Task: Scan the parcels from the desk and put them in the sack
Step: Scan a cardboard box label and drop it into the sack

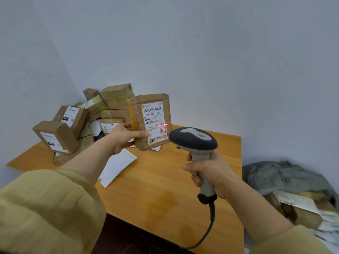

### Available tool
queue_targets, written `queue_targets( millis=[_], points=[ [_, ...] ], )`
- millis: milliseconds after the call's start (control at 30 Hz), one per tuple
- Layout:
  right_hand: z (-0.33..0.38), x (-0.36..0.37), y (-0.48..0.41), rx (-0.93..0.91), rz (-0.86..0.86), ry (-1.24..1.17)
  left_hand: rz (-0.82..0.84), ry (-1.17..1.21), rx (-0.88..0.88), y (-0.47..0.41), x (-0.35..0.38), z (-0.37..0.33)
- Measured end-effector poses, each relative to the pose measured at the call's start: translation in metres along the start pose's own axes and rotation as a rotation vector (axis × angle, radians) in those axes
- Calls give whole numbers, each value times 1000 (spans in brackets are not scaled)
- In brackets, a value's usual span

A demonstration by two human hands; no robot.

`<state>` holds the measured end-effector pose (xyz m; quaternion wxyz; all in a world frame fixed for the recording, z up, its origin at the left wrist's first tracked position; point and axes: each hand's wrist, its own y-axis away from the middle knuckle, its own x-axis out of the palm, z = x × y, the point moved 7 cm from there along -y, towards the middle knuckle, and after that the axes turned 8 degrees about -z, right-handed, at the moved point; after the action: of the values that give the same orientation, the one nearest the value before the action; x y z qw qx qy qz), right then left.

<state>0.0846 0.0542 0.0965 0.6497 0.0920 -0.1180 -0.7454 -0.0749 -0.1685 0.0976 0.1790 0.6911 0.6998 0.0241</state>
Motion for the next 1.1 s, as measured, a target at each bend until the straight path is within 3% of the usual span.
queue_targets(
  millis=[600,800,933,1100],
  points=[
    [-1,-7,-13,-23,-33,-81,68,-8,25,-11,19,-7],
    [-25,-56,-33,11,-413,-356,338,79,-68,9,71,3],
    [-43,-83,-29,34,-485,-579,535,72,-131,22,136,20],
    [-75,-134,-4,48,-671,-658,749,22,-234,37,216,48]
  ],
)
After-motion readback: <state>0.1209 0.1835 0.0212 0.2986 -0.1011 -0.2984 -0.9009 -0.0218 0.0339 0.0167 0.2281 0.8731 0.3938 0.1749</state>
